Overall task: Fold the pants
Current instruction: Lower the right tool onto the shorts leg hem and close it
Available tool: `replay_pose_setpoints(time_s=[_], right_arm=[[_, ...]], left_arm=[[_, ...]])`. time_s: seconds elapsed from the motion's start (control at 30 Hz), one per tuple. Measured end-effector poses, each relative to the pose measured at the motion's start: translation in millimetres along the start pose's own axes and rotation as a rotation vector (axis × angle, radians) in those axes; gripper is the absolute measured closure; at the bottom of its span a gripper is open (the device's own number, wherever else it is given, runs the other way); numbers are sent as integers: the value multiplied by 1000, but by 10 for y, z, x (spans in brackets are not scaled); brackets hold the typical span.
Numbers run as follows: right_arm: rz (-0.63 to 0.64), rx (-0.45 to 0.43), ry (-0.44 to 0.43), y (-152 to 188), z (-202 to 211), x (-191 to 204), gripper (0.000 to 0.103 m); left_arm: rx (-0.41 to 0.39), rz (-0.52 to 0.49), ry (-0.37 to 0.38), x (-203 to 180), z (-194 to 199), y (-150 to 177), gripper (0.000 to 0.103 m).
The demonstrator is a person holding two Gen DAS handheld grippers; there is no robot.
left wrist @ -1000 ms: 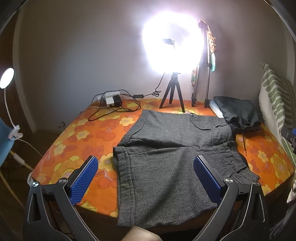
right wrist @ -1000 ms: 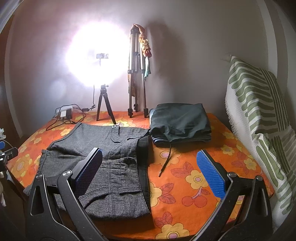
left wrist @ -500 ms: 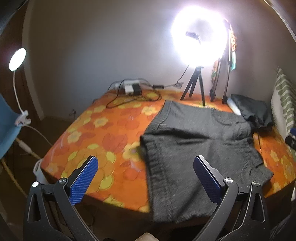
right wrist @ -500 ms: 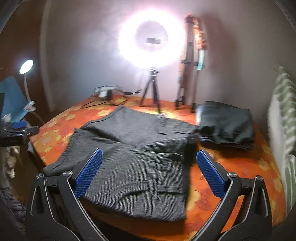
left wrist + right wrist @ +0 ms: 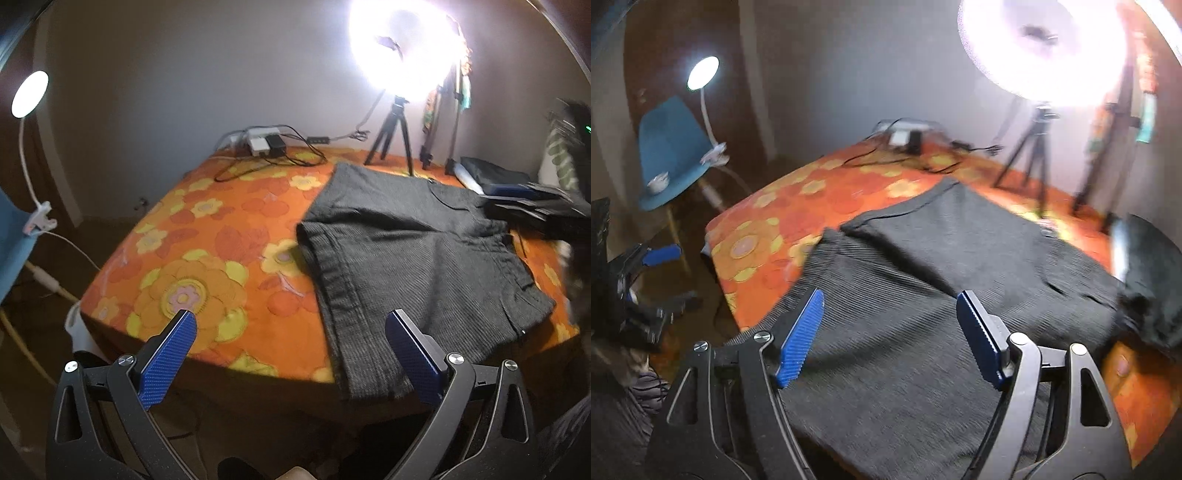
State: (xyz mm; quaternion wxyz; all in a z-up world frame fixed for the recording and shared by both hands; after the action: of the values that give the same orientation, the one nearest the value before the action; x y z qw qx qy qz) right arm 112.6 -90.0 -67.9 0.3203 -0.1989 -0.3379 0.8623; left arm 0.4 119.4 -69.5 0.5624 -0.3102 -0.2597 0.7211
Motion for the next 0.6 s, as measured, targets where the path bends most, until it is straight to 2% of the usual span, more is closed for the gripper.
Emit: replay_pose_setpoints(time_s=[0.07,0.23,0.4,0.6], right_arm=[[39,31,-29,-132,-222,106,27],[117,96,-75,-352,-768,324,27],[108,182,-128,-404,-1303,382,27],[135,221,-164,-428,-1641,454,27]], left_arm=[[19,6,24,-10,-14,17,4],[36,-14,24,-51,-38,89,4],[80,-24,38,0,-115,192,4],[123,25,42,172,-201,244,4]])
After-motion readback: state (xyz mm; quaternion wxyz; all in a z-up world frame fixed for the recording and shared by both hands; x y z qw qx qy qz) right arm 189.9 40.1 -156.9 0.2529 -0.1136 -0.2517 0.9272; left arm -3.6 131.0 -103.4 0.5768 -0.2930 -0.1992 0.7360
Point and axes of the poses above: each gripper's, at about its wrist camera, not at the fingertips, and z roughly against the way its jaws point, x to its left, y to its underside, the point moved 2 cm from there along -z, roughly the way its jaws point, and after that the axes turned 11 degrees about z, right-handed, at the moved point
